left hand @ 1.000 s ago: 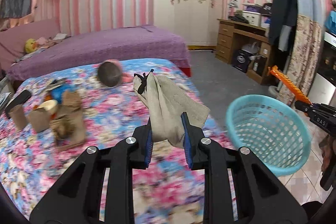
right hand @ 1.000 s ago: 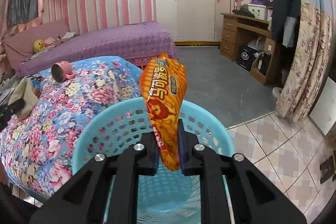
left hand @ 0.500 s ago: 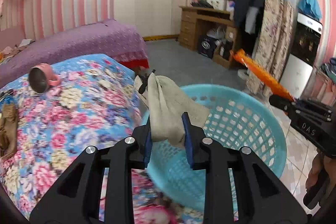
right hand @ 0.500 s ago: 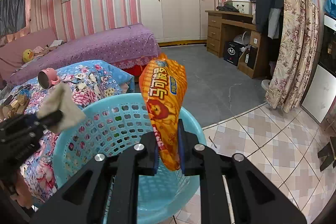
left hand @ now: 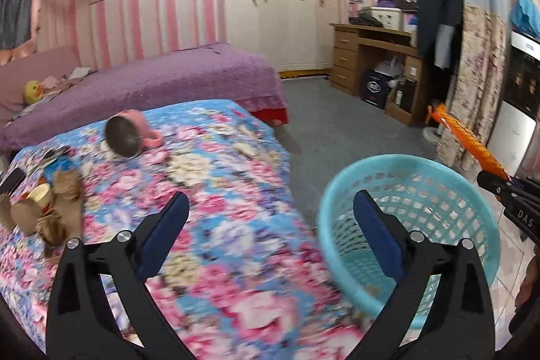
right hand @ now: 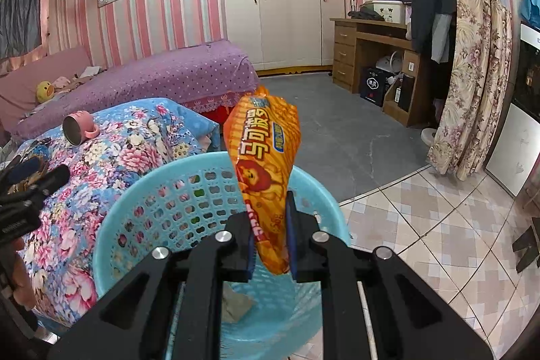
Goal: Collect trash
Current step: 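Open the left tool to drop the pouch while the right tool releases the snack bag into the basket, then move both tools back over the bed toward the brown tray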
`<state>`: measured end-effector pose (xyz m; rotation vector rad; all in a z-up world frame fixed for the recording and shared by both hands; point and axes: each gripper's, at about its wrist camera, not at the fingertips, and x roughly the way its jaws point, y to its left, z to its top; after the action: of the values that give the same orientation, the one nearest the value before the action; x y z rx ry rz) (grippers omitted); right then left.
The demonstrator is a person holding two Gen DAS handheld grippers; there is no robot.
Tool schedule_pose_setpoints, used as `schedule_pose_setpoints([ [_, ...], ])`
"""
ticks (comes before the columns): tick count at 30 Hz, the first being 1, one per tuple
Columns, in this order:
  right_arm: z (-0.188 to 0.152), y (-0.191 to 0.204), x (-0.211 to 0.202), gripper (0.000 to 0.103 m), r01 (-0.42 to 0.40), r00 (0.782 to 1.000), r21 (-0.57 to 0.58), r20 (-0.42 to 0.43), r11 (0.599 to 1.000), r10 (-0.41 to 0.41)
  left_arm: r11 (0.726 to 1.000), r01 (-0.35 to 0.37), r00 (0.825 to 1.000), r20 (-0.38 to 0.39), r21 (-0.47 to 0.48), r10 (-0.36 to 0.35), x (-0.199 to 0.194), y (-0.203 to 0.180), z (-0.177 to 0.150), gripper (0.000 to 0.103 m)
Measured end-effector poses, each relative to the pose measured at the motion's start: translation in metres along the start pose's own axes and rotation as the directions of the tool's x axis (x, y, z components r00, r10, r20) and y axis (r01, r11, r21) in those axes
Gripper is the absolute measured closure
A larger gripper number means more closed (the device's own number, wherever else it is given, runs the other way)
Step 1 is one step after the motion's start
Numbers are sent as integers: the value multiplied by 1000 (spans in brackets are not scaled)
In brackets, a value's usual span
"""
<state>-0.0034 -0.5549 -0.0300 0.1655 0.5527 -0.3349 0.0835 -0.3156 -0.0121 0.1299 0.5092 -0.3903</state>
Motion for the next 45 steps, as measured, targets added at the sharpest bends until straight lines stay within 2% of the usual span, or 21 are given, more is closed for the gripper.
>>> schedule_pose_setpoints([
  [12,1,60,15,84,-5,999,-44,-40,999,4,995,-83,996,17,-60,84,-31,75,-5,6],
  [13,1,64,17,73,1,999,-45,-47,999,-3,994,-89,996,16,-62,91,-32,80,-6,6],
  [14,1,67,18,54,7,999,-44,-51,999,-9,993,-100,995,15,-66,101,-34,87,-6,6],
  [16,-1,72,19,37,6,999,-38,-51,999,-8,991,-110,994,13,-82,112,-38,100,-7,6],
  [18,-1,79,19,33,15,999,-45,-51,999,-18,987,-124,992,13,-98,126,-42,116,-9,6],
  [20,0,86,17,15,32,999,-58,-39,998,-34,984,-138,990,14,-110,140,-46,128,-9,6],
  [23,3,96,13,8,67,998,-75,-10,995,-68,980,-158,987,16,-119,161,-51,145,-10,6],
  [25,5,100,12,5,75,997,-75,1,994,-75,978,-174,984,20,-117,177,-54,154,-8,6],
  [34,12,131,13,5,85,996,-92,27,992,-83,962,-236,970,31,-137,242,-63,196,-15,6],
  [45,12,171,19,5,33,999,-115,23,993,-31,944,-273,962,-21,-184,273,-59,243,-32,6],
])
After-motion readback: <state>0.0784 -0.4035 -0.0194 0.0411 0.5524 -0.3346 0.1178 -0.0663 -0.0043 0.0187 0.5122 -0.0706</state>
